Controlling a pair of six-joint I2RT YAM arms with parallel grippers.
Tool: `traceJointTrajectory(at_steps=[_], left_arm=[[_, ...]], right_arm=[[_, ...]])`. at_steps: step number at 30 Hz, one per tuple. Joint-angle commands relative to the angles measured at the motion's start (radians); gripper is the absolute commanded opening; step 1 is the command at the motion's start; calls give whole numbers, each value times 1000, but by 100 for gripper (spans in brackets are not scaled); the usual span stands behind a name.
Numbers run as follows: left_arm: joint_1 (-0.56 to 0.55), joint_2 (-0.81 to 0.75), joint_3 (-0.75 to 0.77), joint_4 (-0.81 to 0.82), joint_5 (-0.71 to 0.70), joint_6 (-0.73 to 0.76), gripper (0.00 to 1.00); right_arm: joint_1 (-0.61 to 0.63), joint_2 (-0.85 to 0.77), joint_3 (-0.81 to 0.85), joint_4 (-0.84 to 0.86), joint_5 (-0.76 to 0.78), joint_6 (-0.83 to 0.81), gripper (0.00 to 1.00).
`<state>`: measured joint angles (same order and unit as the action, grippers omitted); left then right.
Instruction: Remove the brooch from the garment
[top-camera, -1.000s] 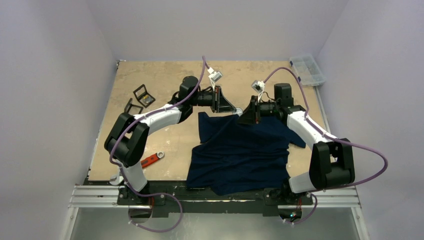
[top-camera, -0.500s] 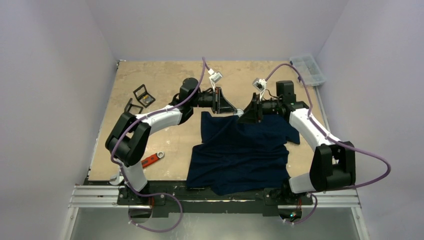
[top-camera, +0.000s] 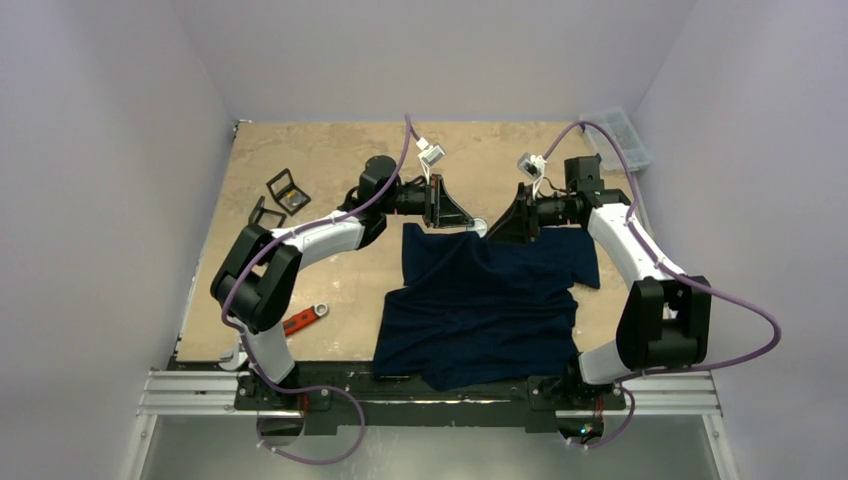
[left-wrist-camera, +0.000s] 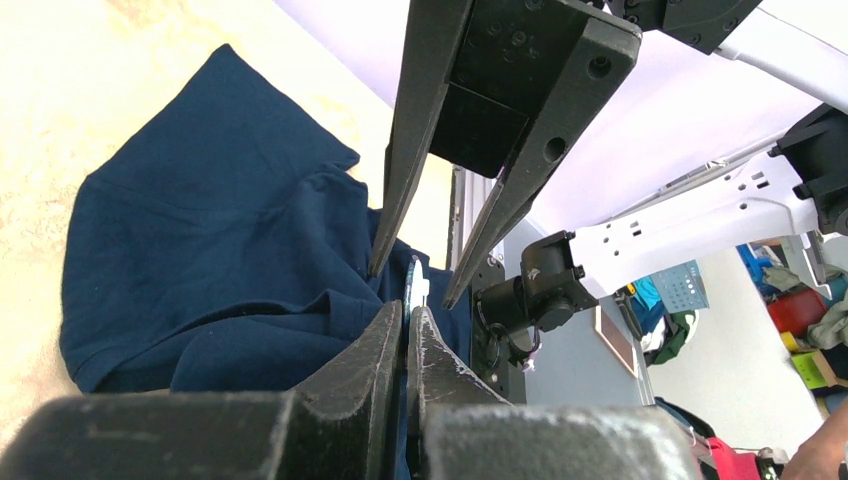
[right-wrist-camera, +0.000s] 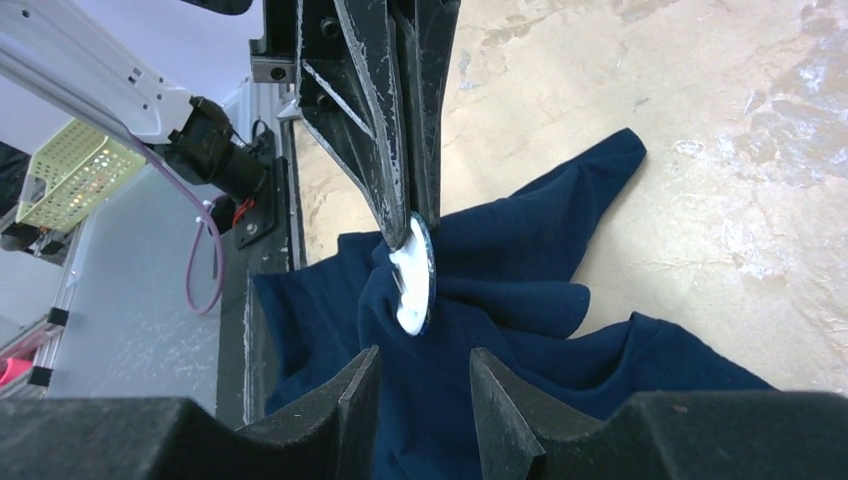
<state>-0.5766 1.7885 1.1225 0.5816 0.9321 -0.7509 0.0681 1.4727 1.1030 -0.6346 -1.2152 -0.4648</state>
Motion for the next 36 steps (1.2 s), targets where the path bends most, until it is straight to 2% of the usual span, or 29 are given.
traceJointTrajectory(at_steps=[1, 8, 12, 14, 17, 18, 21, 23, 24, 27, 29, 32, 36], left_arm=[[-4, 1, 5, 66, 19, -7, 0], [-6, 7, 6, 78, 18, -19, 0], [-8, 5, 7, 78, 20, -19, 0], [-8, 4, 5, 78, 19, -20, 0], [-8, 2, 3, 73, 19, -13, 0], [-8, 0, 3, 67, 21, -1, 0], [-2, -18, 2, -3, 41, 70, 20], [10, -53, 2, -113, 47, 196, 27], [15, -74, 10, -222, 42, 291, 30], [20, -140, 54, -506, 0, 653, 36], [21, -169, 78, -630, -23, 832, 40], [23, -200, 81, -714, -32, 1012, 44], [10, -231, 69, -724, -14, 1178, 49]], right_arm=[[5, -9, 18, 68, -55, 50, 41], [23, -20, -12, 171, -49, 138, 37], [26, -17, -17, 195, -53, 164, 29], [25, -17, -17, 195, -56, 165, 23], [26, -17, -15, 186, -60, 152, 2], [26, -17, -11, 174, -61, 139, 0], [25, -15, 18, 92, -47, 62, 0], [27, -12, 47, 4, -21, -11, 0], [28, -11, 62, -33, 1, -52, 0], [42, -7, 102, -131, 58, -163, 0], [54, 0, 128, -192, 84, -229, 0], [80, 12, 166, -268, 128, -330, 0], [100, 16, 200, -308, 165, -383, 0]])
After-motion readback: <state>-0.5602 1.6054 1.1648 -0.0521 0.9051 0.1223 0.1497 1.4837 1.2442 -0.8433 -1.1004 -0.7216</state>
